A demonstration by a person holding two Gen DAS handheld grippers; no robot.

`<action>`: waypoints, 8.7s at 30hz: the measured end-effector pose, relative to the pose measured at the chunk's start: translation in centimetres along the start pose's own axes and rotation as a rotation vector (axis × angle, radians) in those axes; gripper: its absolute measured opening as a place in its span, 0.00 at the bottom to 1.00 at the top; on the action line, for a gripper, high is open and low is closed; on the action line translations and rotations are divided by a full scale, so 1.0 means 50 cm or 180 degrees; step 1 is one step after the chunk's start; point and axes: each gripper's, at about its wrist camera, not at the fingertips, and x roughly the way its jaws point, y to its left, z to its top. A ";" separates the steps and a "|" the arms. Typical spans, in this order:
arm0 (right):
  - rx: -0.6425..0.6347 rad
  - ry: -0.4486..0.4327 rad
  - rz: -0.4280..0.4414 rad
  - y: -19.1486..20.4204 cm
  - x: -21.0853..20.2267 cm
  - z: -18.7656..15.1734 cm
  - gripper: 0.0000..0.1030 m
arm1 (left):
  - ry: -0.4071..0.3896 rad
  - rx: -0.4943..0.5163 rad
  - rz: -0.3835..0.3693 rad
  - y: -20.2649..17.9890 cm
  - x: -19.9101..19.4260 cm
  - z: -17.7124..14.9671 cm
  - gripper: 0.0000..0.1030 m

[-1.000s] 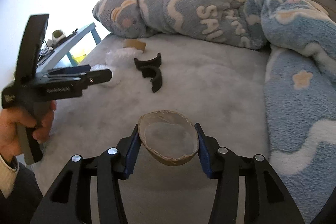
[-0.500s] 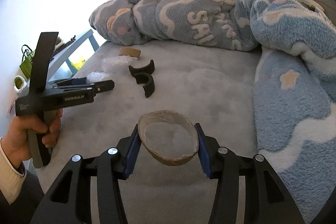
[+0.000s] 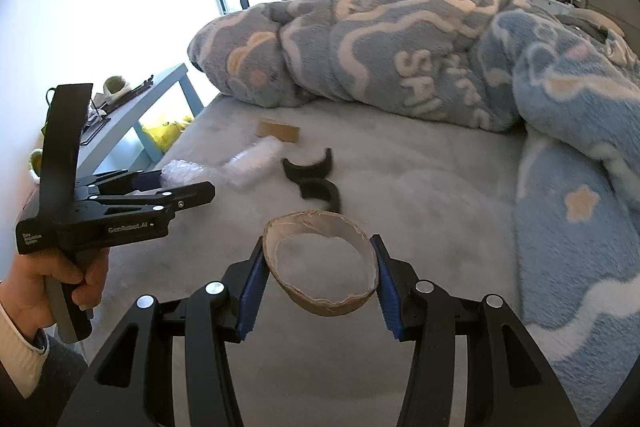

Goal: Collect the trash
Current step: 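Carry both items to the black bin while the left tool opens, dropping the bubble wrap inside, then lower the tape roll into the black bin and open the right tool, then move both open tools back over the bed toward the remaining items, then grasp a black curved clip with the right tool while the left tool grasps the second bubble-wrap roll, then carry both items to the black bin while the left tool opens, dropping the bubble wrap inside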

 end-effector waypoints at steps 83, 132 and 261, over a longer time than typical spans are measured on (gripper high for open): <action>-0.1008 0.0608 0.1002 0.802 0.386 0.091 0.49 | 0.0590 -0.0703 0.0453 0.633 -0.225 -0.294 0.81; -0.1526 0.1164 0.0854 0.814 0.427 -0.014 0.69 | -0.0770 -0.1046 0.0386 0.621 -0.454 -0.115 0.73; 0.0092 -0.0008 0.0027 -0.056 0.106 0.107 0.15 | 0.0224 0.0139 -0.0436 -0.022 0.074 0.053 0.36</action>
